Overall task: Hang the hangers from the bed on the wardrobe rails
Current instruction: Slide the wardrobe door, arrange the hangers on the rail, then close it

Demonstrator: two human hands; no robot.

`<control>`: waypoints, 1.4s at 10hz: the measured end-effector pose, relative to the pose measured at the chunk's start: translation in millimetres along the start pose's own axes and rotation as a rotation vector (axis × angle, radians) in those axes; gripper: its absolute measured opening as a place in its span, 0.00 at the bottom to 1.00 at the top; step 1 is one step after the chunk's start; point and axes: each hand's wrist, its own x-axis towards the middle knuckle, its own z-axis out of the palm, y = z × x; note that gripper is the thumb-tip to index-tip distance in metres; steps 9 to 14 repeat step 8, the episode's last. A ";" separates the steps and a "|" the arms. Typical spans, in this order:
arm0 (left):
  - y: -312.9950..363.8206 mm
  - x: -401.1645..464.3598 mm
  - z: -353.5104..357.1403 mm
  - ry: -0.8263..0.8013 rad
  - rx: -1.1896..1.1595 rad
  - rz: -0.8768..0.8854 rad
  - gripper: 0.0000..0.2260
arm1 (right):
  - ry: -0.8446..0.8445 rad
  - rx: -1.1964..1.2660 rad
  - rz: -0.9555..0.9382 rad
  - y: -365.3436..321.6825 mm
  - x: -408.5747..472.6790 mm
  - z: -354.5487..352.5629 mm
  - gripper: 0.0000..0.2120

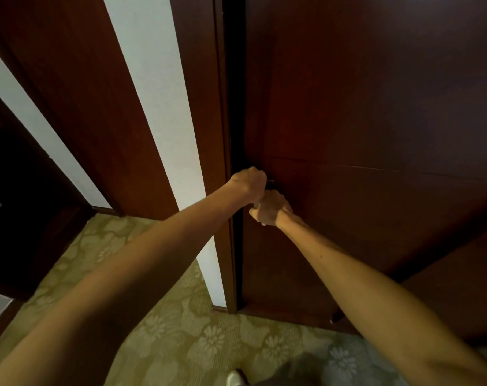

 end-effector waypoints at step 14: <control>0.8 -1.2 -5.6 0.157 -0.072 0.080 0.15 | 0.161 0.147 -0.048 64.0 -50.6 -54.5 0.12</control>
